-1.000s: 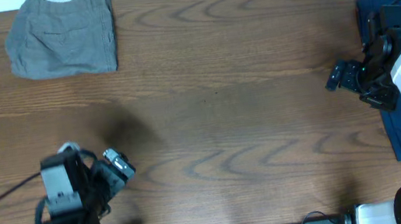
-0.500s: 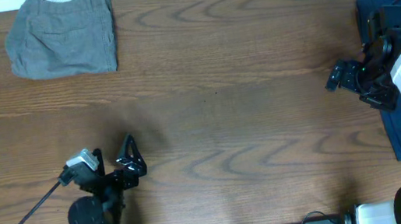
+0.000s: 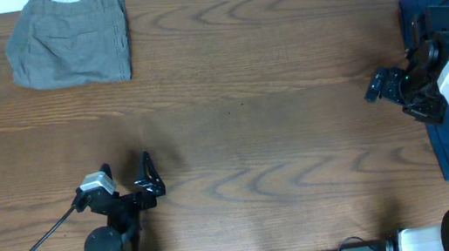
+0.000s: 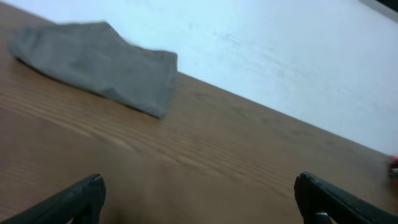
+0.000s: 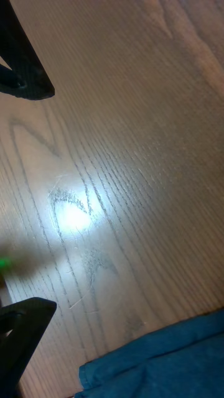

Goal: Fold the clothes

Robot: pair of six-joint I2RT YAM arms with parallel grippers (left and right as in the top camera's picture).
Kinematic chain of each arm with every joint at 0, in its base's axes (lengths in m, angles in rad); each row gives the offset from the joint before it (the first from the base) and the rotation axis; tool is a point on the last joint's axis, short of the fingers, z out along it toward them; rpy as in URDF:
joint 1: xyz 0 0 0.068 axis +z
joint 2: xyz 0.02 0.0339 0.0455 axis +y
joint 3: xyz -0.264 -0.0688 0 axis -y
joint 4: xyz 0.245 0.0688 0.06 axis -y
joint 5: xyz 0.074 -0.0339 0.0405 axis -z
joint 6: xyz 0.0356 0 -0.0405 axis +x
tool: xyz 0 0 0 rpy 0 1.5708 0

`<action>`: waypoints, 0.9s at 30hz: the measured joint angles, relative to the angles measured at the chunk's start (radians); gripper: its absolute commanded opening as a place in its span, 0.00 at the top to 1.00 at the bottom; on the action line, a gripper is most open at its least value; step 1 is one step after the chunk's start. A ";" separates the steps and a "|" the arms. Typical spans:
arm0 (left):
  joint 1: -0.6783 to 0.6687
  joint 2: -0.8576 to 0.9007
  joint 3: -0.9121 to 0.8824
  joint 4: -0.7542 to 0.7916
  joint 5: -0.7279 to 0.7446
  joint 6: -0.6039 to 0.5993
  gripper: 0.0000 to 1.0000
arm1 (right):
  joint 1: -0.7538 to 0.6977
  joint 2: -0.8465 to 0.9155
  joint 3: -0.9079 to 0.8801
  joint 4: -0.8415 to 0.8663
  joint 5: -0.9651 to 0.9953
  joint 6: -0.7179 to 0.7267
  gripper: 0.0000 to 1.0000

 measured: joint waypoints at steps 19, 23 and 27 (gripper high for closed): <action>0.000 -0.019 0.007 -0.014 -0.013 0.251 0.02 | 0.000 0.000 0.000 0.000 0.000 0.000 0.01; 0.000 -0.019 0.007 -0.014 -0.013 0.262 0.02 | 0.000 0.000 0.000 0.000 0.000 0.000 0.01; 0.000 -0.019 0.007 -0.014 -0.013 0.266 0.02 | 0.000 0.000 0.000 0.000 0.000 0.000 0.01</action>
